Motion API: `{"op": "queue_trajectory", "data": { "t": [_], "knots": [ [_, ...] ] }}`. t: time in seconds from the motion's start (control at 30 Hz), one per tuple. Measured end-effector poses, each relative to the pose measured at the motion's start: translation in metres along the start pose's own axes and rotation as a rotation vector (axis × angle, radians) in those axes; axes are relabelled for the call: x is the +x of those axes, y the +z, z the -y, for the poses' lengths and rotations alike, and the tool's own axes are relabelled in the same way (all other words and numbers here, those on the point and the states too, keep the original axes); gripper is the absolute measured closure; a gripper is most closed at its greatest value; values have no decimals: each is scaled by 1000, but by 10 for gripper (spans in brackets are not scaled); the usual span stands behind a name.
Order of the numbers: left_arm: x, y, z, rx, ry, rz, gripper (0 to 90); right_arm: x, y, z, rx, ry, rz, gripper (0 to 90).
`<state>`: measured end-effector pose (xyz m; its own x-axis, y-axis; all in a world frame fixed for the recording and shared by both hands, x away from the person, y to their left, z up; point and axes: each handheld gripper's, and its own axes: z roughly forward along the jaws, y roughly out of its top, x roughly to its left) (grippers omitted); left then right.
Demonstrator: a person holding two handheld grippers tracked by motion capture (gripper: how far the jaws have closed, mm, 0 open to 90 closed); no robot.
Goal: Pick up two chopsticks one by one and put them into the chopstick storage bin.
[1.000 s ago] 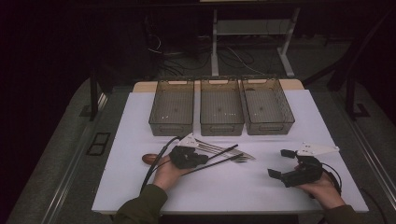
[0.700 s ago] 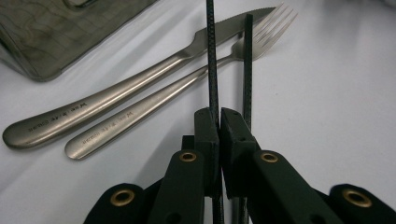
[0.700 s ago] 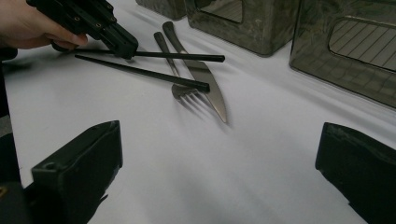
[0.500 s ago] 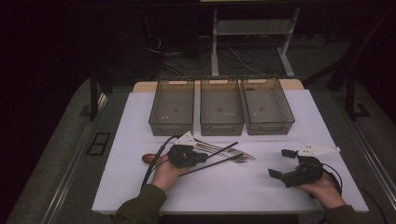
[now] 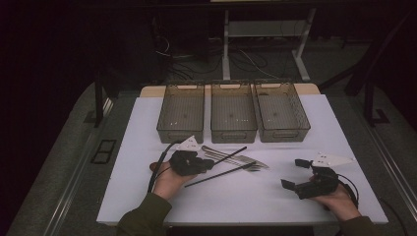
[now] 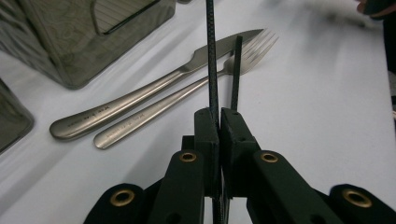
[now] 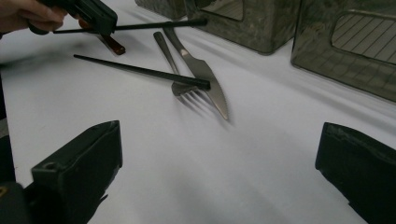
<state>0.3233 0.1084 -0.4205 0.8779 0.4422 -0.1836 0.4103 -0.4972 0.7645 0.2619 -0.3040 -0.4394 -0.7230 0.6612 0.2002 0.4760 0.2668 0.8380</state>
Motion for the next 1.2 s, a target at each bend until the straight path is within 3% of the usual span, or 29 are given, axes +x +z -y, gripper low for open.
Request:
{"op": "queue_trajectory", "data": {
  "t": [0.6, 0.77, 1.2],
  "knots": [
    [2, -25, -11, -29, -19, 4, 849, 1, 5, 2, 16, -1, 6, 0],
    [3, -30, -15, -58, -38, 14, 849, 1, 4, 1, 15, -2, 11, 0],
    [15, -41, -32, -84, -31, -23, 849, 1, 4, 1, 9, 0, 16, 0]
  ]
}}
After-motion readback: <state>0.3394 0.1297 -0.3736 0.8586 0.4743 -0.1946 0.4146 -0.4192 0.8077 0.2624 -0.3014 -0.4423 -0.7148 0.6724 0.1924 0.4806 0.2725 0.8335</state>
